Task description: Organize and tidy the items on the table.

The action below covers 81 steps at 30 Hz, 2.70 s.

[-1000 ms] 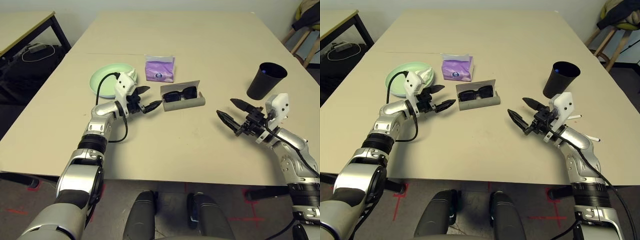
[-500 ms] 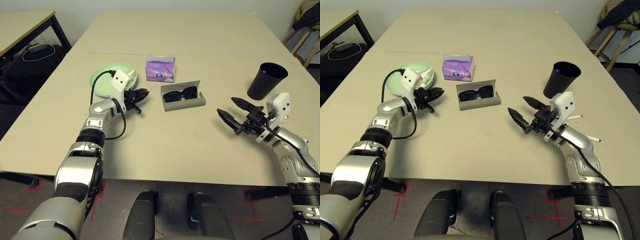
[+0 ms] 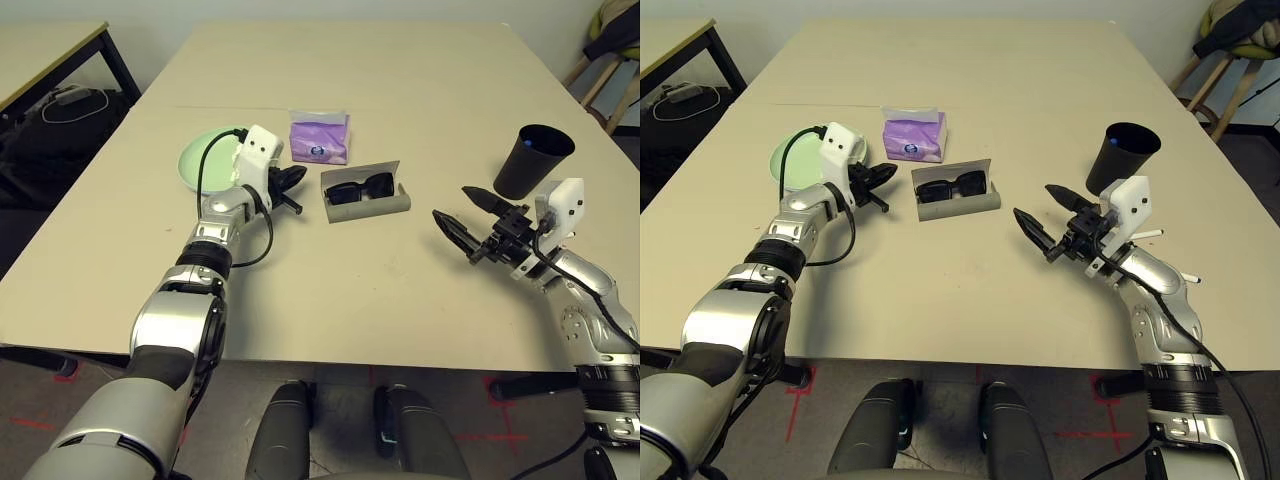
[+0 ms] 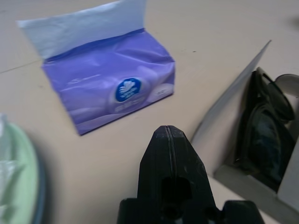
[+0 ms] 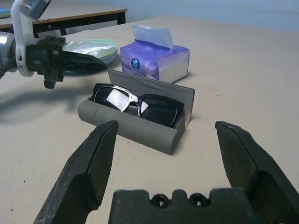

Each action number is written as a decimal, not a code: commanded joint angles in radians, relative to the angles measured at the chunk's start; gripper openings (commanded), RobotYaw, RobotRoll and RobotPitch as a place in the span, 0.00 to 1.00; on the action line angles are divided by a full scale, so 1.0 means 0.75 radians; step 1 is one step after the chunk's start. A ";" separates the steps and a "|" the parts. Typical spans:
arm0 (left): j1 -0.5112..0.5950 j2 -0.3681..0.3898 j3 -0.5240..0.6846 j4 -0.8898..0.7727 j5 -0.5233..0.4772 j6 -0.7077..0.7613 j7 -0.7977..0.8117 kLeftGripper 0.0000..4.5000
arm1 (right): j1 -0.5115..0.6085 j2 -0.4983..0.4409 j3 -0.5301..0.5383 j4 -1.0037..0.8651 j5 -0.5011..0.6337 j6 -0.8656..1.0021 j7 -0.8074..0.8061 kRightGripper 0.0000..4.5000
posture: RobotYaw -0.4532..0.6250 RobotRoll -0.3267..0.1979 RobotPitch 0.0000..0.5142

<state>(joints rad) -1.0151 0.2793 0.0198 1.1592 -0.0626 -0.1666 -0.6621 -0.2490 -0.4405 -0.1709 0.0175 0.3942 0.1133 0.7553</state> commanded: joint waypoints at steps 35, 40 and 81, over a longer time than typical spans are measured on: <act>0.165 0.002 -0.057 -0.185 0.009 0.186 -0.460 0.00 | -0.003 -0.034 -0.004 -0.092 0.020 0.083 -0.039 1.00 | 0.46 0.62 0.25; 0.185 0.009 -0.084 -0.221 0.010 0.211 -0.491 0.00 | -0.004 -0.034 -0.006 -0.088 0.021 0.080 -0.037 1.00 | 0.45 0.62 0.26; 0.426 0.117 -0.154 -0.990 -0.233 0.246 -0.901 0.99 | -0.172 -0.238 0.102 0.215 -0.113 -0.002 0.242 1.00 | 0.51 0.62 0.24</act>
<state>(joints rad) -0.7118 0.3668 -0.0923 0.4397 -0.2271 0.0336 -1.3420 -0.3753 -0.5992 -0.1018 0.1652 0.3181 0.1199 0.9057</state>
